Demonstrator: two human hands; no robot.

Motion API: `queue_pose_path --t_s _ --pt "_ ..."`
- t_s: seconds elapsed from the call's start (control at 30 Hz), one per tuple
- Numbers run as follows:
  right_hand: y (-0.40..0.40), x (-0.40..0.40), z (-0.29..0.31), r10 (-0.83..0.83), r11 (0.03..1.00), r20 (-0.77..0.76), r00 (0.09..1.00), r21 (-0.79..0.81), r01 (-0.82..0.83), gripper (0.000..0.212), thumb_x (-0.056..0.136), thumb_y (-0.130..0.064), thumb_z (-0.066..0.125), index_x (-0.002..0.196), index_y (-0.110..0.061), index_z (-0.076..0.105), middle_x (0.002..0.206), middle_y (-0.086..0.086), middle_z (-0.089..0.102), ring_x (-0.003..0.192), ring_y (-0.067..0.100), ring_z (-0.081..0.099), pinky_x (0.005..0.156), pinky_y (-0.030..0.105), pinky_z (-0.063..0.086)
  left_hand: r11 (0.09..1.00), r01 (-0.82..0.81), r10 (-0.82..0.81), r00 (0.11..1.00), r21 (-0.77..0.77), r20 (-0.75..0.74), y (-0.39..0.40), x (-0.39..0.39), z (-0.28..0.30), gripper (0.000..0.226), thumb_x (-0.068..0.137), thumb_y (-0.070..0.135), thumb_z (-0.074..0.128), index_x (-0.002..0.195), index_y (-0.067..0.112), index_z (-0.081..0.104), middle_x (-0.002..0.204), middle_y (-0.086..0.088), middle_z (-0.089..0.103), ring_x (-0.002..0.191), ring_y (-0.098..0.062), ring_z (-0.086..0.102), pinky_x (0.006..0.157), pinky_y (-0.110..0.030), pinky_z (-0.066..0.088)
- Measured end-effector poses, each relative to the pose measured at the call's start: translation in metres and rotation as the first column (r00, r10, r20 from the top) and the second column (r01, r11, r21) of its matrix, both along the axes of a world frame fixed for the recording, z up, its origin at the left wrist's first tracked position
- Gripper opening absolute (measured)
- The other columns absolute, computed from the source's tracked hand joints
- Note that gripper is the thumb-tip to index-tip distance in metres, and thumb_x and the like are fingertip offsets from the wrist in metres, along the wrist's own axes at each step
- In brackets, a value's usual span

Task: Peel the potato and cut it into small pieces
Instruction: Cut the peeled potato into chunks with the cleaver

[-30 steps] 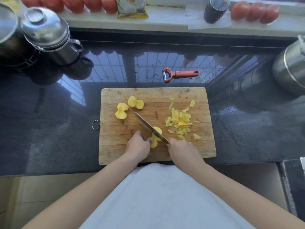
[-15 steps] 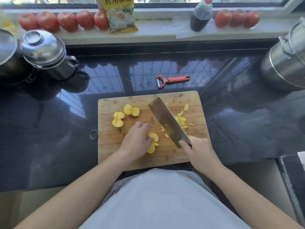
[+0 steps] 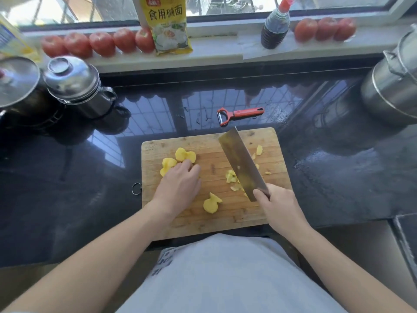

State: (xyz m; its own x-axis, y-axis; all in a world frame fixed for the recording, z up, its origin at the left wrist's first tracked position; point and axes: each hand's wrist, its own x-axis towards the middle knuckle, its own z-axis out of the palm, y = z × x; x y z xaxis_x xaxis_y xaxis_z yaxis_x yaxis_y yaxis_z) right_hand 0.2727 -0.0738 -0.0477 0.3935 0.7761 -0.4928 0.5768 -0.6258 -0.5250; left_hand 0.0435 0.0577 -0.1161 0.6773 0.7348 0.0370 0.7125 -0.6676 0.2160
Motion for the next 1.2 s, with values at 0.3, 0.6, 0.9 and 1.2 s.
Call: queue_pose_path --t_s 0.3,0.6,0.9,1.2 --pt "0.007 -0.010 0.002 0.076 0.997 -0.009 0.997 -0.029 -0.076 0.030 0.103 -0.036 0.047 0.086 -0.019 0.065 0.074 0.002 0.065 0.067 0.022 0.061 0.058 0.039 0.050 0.835 0.505 -0.507 0.860 0.218 -0.051 0.013 -0.063 -0.025 0.006 0.097 0.006 0.064 0.100 0.008 0.060 0.115 -0.019 0.064 0.097 -0.034 0.065 0.100 -0.046 0.055" --pt "-0.001 -0.007 0.000 0.047 0.998 0.001 0.999 -0.048 -0.047 0.033 0.102 -0.035 0.048 0.080 -0.016 0.062 0.072 0.004 0.064 0.062 0.020 0.056 0.055 0.035 0.046 0.808 0.572 -0.533 0.811 0.141 -0.240 0.033 -0.050 -0.009 0.017 0.095 0.010 0.068 0.111 0.009 0.064 0.131 -0.019 0.063 0.125 -0.036 0.062 0.118 -0.048 0.043" --pt "-0.013 -0.002 -0.002 0.034 0.998 0.023 0.999 -0.057 -0.033 0.028 0.102 -0.036 0.046 0.092 -0.018 0.064 0.080 0.002 0.066 0.070 0.020 0.062 0.064 0.041 0.053 0.647 0.754 -0.751 0.606 -0.113 -0.260 -0.003 0.000 -0.006 0.068 0.088 0.013 0.076 0.149 0.020 0.046 0.156 -0.011 0.043 0.129 -0.030 0.054 0.107 -0.041 0.051" --pt "-0.012 -0.011 -0.003 0.086 0.994 0.022 0.996 -0.066 -0.085 0.029 0.104 -0.036 0.046 0.097 -0.016 0.066 0.076 -0.002 0.063 0.073 0.022 0.060 0.065 0.035 0.049 0.653 -0.386 0.362 0.915 -0.652 -0.179 -0.068 0.012 -0.002 0.039 0.094 0.055 0.068 0.111 0.024 0.051 0.099 0.007 0.064 0.093 -0.018 0.062 0.077 -0.038 0.052"
